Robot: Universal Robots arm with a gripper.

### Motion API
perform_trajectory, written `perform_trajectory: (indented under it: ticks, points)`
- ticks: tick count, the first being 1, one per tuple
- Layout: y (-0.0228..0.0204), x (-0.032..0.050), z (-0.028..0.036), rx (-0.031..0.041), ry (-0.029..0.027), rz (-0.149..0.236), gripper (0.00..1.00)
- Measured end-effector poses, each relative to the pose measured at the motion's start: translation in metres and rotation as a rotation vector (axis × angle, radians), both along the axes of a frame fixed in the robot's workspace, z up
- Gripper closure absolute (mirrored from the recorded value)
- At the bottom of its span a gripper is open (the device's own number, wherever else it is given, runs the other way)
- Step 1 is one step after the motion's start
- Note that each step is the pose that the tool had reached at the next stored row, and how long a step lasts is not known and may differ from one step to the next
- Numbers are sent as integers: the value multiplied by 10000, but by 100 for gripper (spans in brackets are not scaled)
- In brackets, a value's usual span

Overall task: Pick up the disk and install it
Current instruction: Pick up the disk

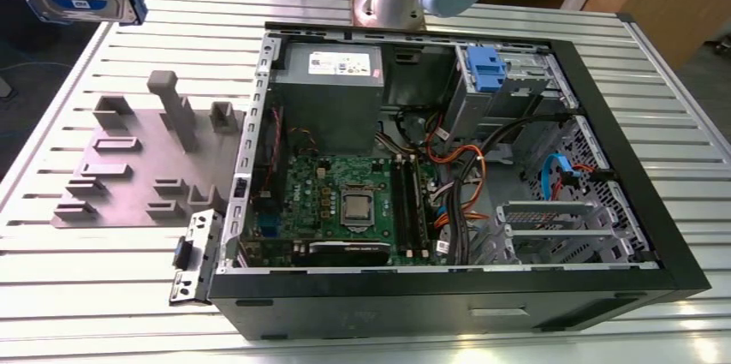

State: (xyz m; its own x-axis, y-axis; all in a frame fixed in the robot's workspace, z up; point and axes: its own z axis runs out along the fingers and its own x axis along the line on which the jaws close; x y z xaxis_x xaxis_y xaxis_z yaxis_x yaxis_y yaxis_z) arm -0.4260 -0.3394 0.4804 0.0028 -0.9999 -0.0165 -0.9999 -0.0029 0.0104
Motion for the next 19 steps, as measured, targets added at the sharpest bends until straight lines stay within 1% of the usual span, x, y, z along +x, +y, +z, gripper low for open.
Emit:
perform_trajectory:
  ticks: [13, 19]
  points:
    - [0, 123, 0, 0, -1, 0, 64]
    - [0, 130, 0, 0, 0, 0, 64]
